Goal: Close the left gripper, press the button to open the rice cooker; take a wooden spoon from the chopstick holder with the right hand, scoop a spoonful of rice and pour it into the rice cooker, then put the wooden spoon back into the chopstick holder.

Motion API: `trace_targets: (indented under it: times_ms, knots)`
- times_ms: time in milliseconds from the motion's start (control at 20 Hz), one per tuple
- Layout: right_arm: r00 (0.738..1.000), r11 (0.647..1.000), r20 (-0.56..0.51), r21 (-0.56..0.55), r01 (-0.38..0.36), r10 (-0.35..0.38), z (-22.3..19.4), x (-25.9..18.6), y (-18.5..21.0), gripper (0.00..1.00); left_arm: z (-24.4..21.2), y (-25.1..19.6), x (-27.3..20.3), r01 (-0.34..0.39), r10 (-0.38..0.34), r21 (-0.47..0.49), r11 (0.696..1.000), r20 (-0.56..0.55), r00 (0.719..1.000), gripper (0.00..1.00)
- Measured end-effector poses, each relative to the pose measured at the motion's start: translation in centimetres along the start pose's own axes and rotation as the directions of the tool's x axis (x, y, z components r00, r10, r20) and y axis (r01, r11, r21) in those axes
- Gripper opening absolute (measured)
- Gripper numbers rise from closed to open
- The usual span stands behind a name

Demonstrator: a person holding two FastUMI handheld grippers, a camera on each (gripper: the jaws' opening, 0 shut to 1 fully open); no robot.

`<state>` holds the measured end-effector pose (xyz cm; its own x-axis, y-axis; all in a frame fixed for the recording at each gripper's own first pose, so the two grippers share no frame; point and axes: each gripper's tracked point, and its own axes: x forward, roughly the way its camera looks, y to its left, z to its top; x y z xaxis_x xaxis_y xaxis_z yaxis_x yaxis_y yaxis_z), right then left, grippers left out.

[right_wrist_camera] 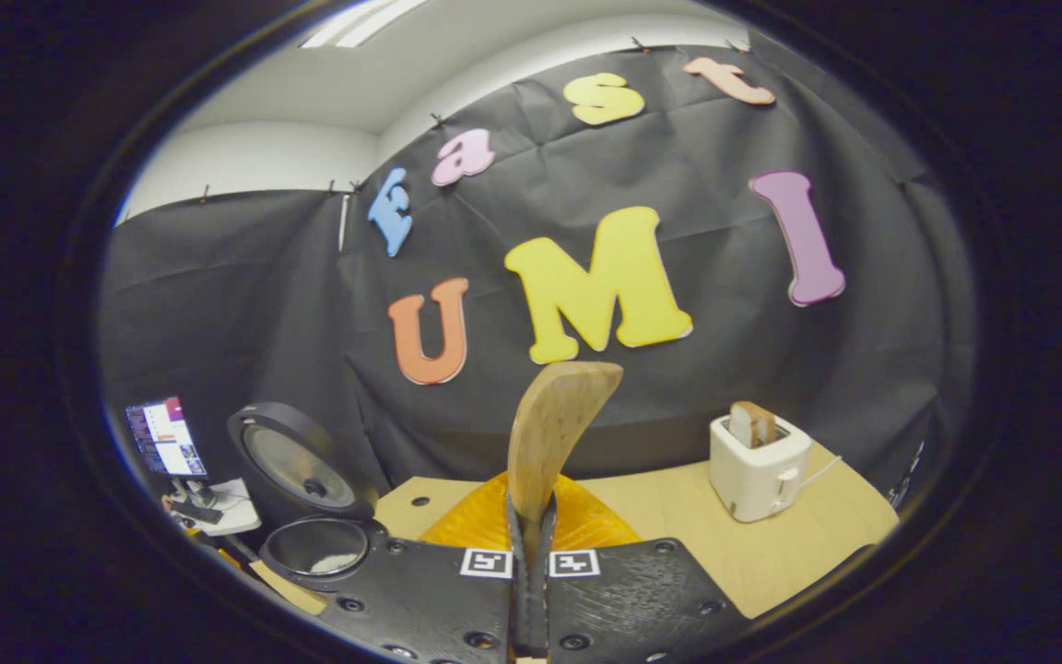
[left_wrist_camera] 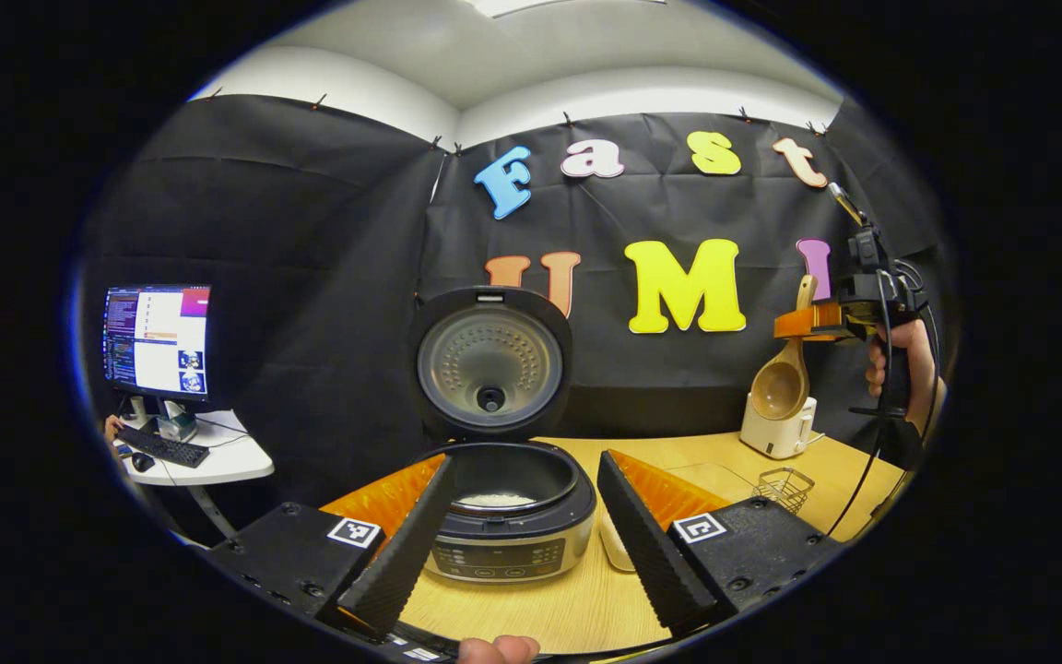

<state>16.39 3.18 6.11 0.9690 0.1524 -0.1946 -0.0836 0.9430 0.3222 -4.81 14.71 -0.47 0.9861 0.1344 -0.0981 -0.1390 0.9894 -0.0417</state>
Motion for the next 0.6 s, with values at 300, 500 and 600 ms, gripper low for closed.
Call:
trace_targets:
  times_ms: [300,500,600]
  knots:
    - [0.991,0.984,-0.074,0.129,0.122,-0.113,-4.9,-0.4,-6.8,0.0,-0.1,-0.5,-0.1,0.026,-0.026,-0.01,1.0,-0.004,1.0,0.99]
    - [0.98,0.972,-0.094,0.142,0.19,-0.178,-7.4,0.1,-9.0,0.0,0.1,-0.1,-0.2,0.024,-0.024,-0.029,0.999,-0.001,1.0,0.99]
    - [0.976,0.968,-0.101,0.141,0.208,-0.195,-8.5,0.5,-9.4,0.0,0.2,0.1,-0.3,0.021,-0.021,-0.033,0.999,0.002,1.0,0.99]
